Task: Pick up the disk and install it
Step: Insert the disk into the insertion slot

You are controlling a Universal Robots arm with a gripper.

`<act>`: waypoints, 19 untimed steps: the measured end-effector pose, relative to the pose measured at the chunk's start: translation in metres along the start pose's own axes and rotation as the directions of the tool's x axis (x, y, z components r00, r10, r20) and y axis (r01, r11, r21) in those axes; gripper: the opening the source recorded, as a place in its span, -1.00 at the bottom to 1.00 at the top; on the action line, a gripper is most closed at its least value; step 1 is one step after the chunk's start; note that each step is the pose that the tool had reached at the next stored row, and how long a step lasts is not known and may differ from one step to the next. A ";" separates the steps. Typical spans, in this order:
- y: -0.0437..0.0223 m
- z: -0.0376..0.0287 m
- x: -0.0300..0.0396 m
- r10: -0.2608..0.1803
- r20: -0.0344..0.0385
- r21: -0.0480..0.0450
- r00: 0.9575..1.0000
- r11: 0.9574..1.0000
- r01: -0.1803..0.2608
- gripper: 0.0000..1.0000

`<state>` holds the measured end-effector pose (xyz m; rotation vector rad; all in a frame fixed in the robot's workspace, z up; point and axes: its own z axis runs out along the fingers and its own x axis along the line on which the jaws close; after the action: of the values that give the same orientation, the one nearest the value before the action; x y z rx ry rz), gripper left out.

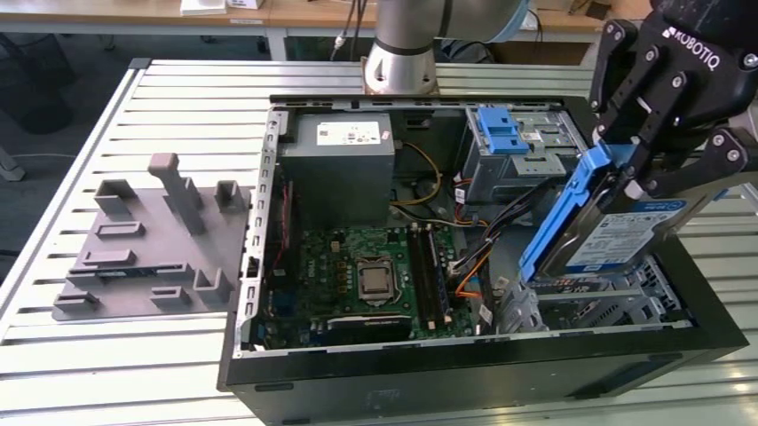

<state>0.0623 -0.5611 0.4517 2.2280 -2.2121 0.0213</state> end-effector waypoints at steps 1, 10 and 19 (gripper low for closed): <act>-0.0016 0.0004 0.0000 0.000 0.000 0.000 1.000 1.000 0.000 -0.27; -0.0097 0.0039 0.0001 0.013 0.000 0.000 1.000 1.000 -0.013 -0.27; -0.0116 0.0072 0.0003 0.023 0.000 0.000 1.000 1.000 -0.023 -0.27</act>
<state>0.0739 -0.5614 0.4446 2.2019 -2.2378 0.0212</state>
